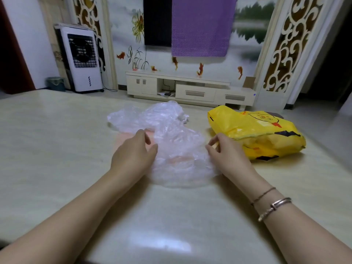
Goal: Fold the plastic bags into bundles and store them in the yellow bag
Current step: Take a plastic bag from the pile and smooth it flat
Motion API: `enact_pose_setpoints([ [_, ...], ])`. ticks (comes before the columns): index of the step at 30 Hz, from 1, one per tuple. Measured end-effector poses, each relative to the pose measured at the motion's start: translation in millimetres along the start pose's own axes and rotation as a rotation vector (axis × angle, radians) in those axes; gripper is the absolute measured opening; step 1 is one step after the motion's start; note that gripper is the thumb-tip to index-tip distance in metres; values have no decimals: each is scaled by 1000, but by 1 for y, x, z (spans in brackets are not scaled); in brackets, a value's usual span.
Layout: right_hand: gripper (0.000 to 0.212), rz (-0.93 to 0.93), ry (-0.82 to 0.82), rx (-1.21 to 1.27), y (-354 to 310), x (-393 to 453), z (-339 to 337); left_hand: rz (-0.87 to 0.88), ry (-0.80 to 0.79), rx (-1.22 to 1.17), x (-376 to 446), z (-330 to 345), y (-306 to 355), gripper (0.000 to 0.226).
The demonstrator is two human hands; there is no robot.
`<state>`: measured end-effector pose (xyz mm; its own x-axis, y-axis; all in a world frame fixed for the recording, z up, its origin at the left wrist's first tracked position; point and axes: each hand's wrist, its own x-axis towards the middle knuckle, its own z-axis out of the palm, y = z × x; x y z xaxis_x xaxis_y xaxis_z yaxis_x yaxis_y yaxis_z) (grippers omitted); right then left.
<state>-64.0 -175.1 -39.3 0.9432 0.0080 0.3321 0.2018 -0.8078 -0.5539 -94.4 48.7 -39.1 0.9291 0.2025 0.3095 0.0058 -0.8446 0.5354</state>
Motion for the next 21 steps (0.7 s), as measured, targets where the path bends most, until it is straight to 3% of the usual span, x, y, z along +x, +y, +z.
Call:
enact_pose_setpoints([
  [2,14,-89,25,7,-3,-4,-1,65,70,53,-9,0,-5,32],
  [5,24,-302,10,-34,-10,-11,-4,356,203,-7,-11,-4,-8,28],
  [8,29,-436,-128,-13,-18,-18,-7,562,108,-3,-10,-3,-9,29],
  [14,55,-371,-615,-173,-10,-21,3,486,-303,135,-21,17,-10,65],
  [18,66,-310,-668,-181,-2,-18,-1,405,-502,299,-19,17,-8,82],
  [21,79,-227,-667,-40,0,-16,-13,402,-439,224,-19,18,-9,81],
])
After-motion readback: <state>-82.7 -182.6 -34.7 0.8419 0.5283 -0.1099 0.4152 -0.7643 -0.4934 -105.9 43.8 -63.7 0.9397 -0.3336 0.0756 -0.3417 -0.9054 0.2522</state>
